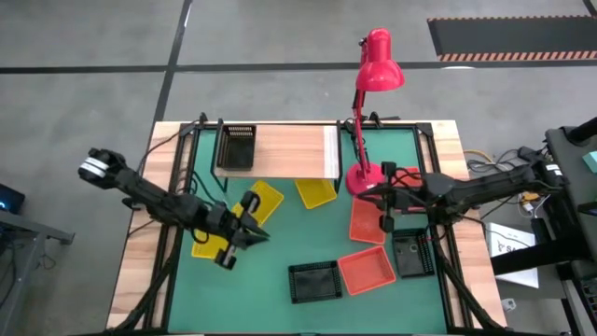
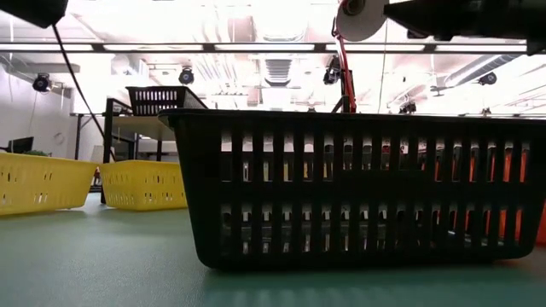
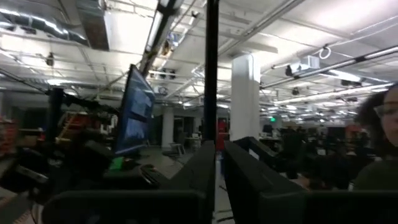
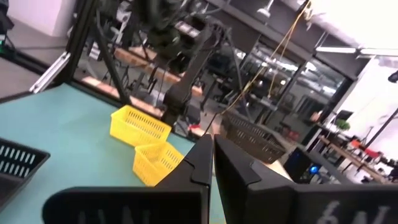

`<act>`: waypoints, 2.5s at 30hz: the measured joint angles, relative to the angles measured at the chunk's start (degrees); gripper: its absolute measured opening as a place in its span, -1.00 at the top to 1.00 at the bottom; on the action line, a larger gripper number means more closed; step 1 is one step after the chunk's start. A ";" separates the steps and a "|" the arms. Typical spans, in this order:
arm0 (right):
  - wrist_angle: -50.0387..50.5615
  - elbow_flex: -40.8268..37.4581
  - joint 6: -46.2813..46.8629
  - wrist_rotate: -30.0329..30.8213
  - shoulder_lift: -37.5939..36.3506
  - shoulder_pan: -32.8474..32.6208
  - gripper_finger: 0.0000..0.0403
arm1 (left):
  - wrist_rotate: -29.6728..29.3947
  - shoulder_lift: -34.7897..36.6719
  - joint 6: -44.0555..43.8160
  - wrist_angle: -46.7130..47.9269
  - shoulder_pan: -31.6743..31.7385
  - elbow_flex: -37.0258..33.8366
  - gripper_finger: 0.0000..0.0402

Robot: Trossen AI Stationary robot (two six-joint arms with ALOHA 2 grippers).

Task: Stack baskets on shelf by color
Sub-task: Put the middle yellow bin on the shelf

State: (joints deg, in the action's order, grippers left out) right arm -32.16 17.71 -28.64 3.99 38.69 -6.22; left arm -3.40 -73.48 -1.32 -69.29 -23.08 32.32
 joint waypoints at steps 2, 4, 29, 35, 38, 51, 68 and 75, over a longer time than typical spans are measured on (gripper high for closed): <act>0.15 -0.65 -0.13 -0.41 -1.78 0.00 0.96 | -0.31 -1.45 -0.06 3.54 -0.77 2.09 0.92; 0.15 -1.23 -0.65 -1.38 -3.11 0.00 0.96 | -3.44 -2.12 -2.15 10.26 -1.32 4.54 0.92; 2.46 -1.59 -4.28 -1.48 -4.46 -0.01 0.96 | -9.06 -16.17 -14.46 129.48 -0.87 37.59 0.58; 3.43 -1.59 -4.36 -1.48 -4.52 0.00 0.96 | -16.81 -19.25 -5.54 129.86 -0.38 36.85 0.28; 3.76 -1.59 -4.33 -1.48 -4.52 -0.01 0.96 | -16.64 -20.01 -3.98 129.82 0.31 35.09 0.22; 4.12 -1.57 -4.37 -1.46 -4.52 0.00 0.96 | -16.53 -20.04 -4.22 122.45 1.77 25.79 0.22; 4.15 -1.53 -4.39 -1.46 -4.52 0.00 0.96 | -16.74 -20.00 -4.00 116.36 1.76 24.03 0.88; 4.22 -1.53 -4.39 -1.44 -4.52 -0.01 0.96 | -16.39 -19.97 -4.31 116.21 1.52 29.19 0.99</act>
State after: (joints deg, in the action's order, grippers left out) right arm -27.94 16.19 -33.04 2.55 34.17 -6.23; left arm -19.79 -93.45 -5.64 46.92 -21.56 61.51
